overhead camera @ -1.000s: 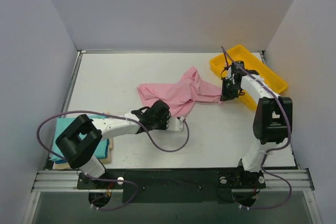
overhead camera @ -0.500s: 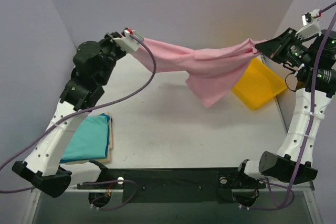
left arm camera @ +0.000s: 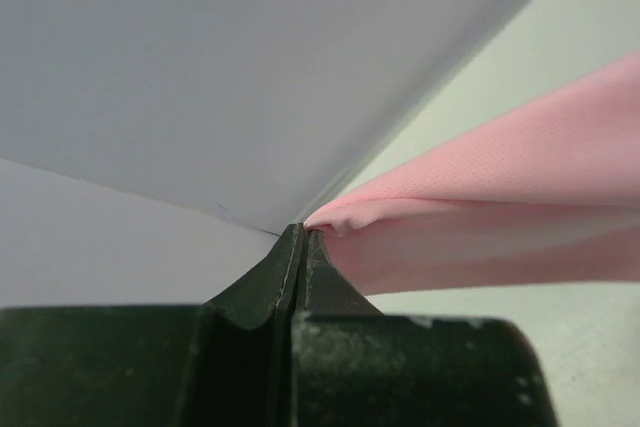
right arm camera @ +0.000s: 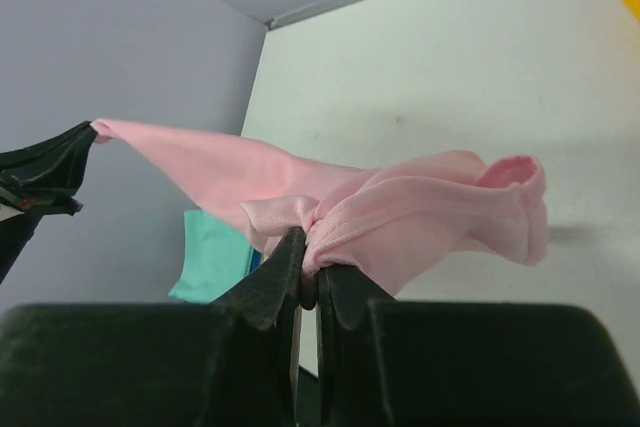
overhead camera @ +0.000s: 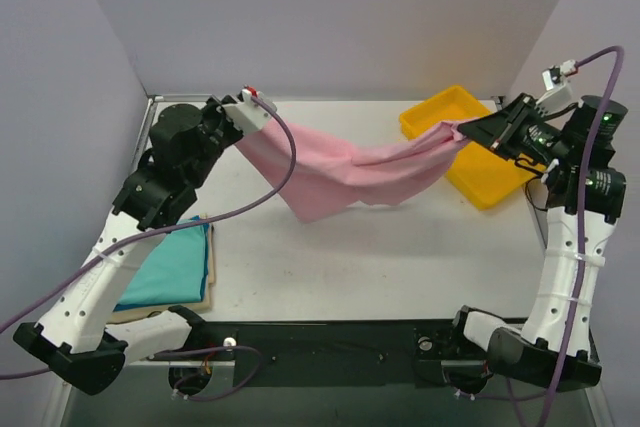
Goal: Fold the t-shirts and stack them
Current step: Flatten out the tshirt
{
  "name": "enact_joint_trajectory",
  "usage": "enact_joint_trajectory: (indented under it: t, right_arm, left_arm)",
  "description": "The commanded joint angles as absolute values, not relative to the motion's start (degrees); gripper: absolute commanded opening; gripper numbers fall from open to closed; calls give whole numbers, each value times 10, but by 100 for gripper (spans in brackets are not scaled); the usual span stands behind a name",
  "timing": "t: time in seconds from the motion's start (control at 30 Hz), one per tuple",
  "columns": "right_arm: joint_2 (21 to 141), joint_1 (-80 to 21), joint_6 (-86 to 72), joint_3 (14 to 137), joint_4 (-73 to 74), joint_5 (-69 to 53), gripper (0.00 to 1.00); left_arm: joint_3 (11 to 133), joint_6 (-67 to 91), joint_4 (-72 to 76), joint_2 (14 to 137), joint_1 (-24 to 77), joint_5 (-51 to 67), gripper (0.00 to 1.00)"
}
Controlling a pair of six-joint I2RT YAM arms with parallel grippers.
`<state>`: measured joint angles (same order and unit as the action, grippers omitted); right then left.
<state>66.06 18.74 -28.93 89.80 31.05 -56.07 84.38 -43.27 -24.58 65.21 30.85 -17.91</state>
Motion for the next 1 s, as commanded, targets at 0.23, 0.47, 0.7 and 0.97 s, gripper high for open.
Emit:
enact_joint_trajectory:
  t: [0.23,0.47,0.7,0.97]
  right_arm:
    - [926,-18,-244,895,334,-313,50]
    - [955,-29,-164,852,427,-131,63]
    - [838,-128,-235,593,368,-89,64]
    - [896,-247,-330,515,267,19,62]
  left_arm:
    - [678,-328,-287,641,336,-29,0]
    - [632,-300,-294,634,349,0,0]
    - [611,-294,-288,628,349,-1,0]
    - [607,-303,-272,619,352,-13,0]
